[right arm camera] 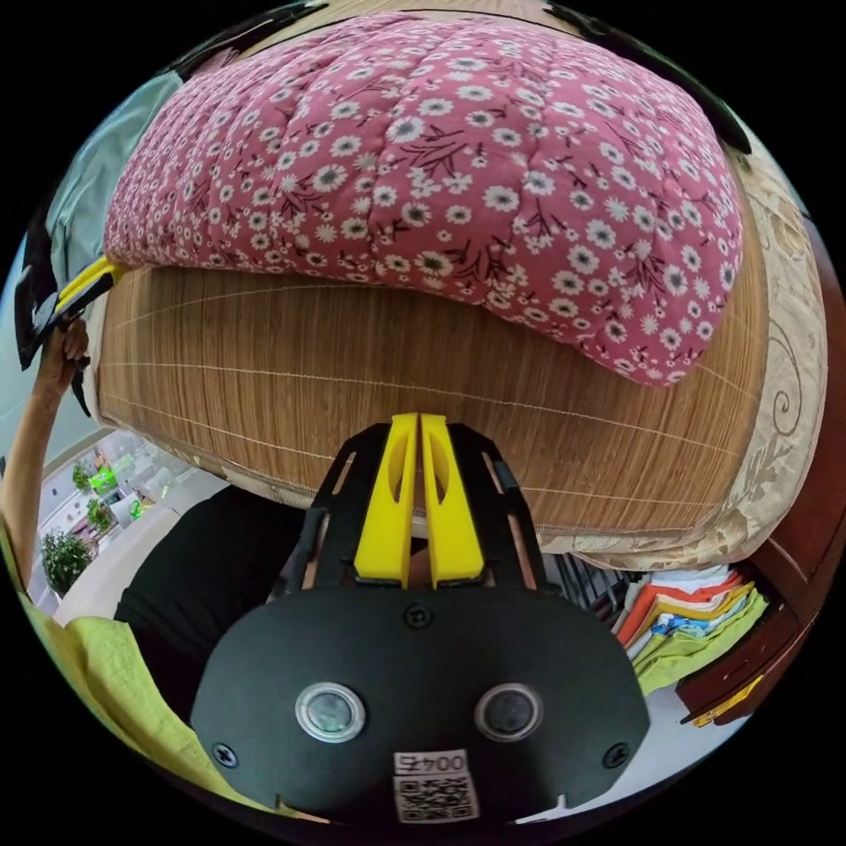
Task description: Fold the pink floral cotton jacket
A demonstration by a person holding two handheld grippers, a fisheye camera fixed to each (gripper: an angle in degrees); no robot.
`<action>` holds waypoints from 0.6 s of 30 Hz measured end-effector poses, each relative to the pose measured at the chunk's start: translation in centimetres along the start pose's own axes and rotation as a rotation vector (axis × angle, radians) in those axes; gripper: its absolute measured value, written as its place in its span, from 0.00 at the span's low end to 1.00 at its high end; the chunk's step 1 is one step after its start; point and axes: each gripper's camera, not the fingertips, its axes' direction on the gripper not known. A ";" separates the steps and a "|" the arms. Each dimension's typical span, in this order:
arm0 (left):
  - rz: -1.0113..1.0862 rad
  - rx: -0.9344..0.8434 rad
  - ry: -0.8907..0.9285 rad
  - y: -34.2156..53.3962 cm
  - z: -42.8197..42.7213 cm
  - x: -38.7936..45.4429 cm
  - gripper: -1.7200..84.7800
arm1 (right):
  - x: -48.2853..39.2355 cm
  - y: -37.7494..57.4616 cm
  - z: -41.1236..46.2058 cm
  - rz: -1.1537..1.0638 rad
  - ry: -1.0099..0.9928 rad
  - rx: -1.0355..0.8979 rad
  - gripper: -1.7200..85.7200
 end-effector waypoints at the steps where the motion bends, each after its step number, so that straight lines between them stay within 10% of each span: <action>1: 0.021 -0.031 -0.007 -0.4 0.1 0.4 0.10 | 0.9 0.9 -0.4 0.009 -0.022 0.024 0.07; 11: -0.097 -0.030 0.046 1.1 -4.4 2.2 0.03 | 14.0 11.4 -6.9 0.136 -0.146 0.420 0.15; 18: -0.013 0.191 0.013 -6.8 -6.1 13.2 0.02 | 25.6 13.3 -4.8 0.291 -0.643 0.466 0.26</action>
